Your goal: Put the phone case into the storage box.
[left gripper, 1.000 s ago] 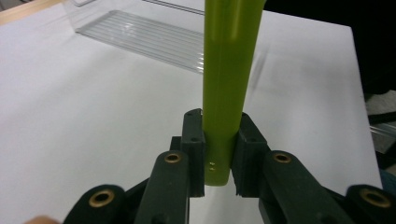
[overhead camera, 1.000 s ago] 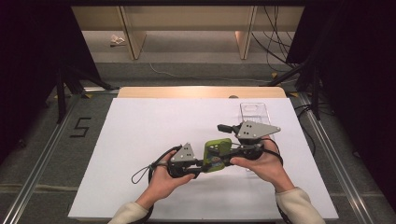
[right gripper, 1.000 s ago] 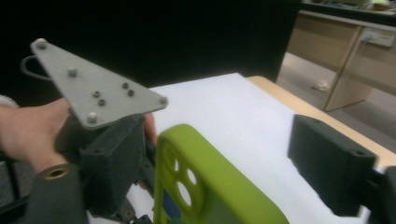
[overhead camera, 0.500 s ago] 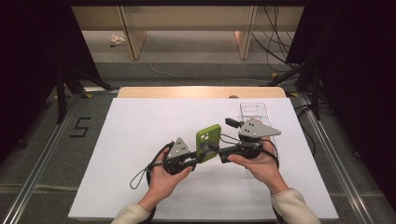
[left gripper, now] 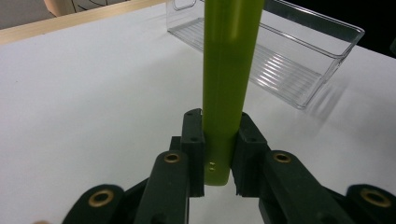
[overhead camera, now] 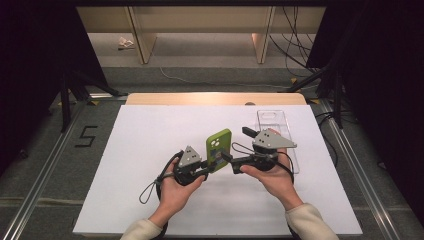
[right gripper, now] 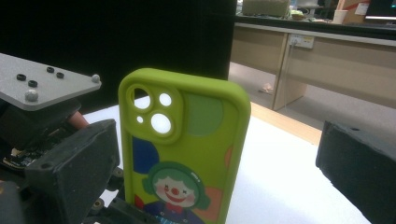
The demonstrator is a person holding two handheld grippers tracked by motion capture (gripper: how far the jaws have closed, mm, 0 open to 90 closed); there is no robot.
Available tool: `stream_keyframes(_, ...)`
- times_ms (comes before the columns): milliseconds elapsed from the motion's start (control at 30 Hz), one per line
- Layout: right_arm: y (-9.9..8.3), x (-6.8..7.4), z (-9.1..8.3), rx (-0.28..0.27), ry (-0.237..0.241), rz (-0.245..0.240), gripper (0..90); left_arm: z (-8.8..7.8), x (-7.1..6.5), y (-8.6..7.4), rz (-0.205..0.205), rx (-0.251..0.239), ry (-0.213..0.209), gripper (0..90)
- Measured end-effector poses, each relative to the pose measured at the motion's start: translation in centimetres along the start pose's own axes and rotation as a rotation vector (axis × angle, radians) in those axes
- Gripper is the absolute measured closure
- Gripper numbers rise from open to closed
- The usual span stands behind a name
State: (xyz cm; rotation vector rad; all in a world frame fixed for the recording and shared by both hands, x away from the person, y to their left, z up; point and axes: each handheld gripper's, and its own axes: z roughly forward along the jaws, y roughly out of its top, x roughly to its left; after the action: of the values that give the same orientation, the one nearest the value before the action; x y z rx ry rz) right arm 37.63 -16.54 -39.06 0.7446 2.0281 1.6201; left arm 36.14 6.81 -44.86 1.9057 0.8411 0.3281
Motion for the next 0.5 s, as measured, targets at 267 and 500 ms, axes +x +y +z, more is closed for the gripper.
stream_keyframes(267, 0.0, 0.03, -0.04, -0.026, -0.024, 0.013, 0.5, 0.43, -0.31, 0.39, -0.009, -0.003, 0.009, 77.2)
stream_keyframes(500, -0.1, 0.46, 0.24, -0.032, -0.033, 0.015, 0.5, 0.79, -0.57, 0.5, -0.014, -0.002, 0.012, 77.2)
